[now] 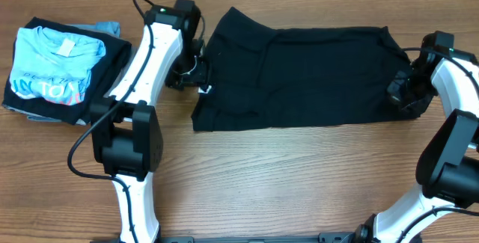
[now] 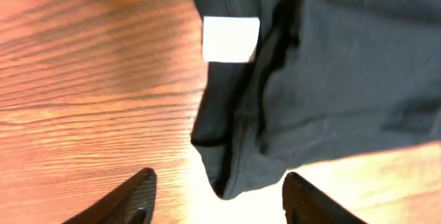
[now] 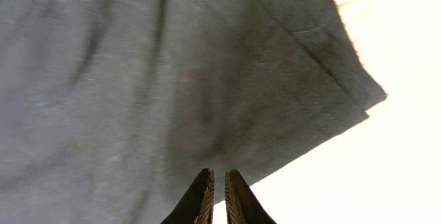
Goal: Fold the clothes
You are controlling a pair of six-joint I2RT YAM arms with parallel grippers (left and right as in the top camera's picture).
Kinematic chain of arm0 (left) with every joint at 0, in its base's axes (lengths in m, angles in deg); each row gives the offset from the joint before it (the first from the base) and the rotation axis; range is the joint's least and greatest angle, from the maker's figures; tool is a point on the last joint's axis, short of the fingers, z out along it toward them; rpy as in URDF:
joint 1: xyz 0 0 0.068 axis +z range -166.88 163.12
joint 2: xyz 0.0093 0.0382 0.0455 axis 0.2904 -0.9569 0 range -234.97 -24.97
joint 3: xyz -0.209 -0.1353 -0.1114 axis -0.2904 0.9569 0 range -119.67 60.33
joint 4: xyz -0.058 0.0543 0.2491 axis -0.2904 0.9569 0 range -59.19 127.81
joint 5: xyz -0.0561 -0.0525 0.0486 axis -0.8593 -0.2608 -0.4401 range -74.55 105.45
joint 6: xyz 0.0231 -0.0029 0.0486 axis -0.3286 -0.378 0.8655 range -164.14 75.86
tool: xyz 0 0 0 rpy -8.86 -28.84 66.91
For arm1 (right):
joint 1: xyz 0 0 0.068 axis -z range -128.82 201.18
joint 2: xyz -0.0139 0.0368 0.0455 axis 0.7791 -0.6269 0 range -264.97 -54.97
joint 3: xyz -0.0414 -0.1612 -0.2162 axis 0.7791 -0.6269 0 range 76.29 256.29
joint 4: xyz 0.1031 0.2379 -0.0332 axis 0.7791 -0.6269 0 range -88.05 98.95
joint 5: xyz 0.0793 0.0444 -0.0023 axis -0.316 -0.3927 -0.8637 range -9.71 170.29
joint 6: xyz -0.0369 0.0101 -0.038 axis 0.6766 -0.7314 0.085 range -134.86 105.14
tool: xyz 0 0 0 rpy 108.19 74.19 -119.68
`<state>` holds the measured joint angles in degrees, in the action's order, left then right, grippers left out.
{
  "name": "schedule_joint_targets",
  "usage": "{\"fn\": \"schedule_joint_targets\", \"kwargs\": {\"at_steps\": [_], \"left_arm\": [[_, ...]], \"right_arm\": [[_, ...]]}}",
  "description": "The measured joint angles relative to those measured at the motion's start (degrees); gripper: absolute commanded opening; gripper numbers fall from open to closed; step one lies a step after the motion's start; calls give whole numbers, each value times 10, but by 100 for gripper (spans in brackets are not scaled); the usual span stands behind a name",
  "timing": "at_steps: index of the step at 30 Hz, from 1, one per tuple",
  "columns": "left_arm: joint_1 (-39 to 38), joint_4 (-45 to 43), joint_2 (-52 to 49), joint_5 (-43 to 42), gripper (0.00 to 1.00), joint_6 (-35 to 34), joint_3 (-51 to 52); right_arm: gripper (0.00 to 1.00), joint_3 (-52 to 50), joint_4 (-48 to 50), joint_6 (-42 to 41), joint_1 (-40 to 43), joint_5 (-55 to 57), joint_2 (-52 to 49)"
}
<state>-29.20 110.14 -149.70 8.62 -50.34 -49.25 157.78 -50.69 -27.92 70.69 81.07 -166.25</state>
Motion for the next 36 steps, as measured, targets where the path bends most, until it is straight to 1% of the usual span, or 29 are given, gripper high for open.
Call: {"fn": "schedule_joint_targets", "kwargs": {"at_steps": [2, 8, 14, 22, 23, 28, 32, 36], "left_arm": [[1, -4, 0, -24, 50, 33, 28], [0, -42, 0, -95, 50, 91, 103], [0, -41, 0, -121, 51, 111, 110], [0, -51, 0, -121, 50, 111, 114], [0, -55, 0, -120, 48, 111, 118], [0, -78, 0, -107, 28, 110, 134], [0, -89, 0, -99, 22, 108, 144], [0, -94, 0, -95, 14, 107, 144]], "right_arm": [[7, -7, 6, -2, 0, 17, 0], [7, -15, 44, -2, 0, 40, 0], [7, -45, 79, -2, 0, 44, 0], [4, -62, 102, -2, 0, 46, 0], [4, -62, 103, -2, 0, 46, 0], [4, -63, 106, -2, 0, 46, 0], [4, -63, 106, -2, 0, 46, 0], [4, -63, 107, -2, 0, 46, 0]]}}
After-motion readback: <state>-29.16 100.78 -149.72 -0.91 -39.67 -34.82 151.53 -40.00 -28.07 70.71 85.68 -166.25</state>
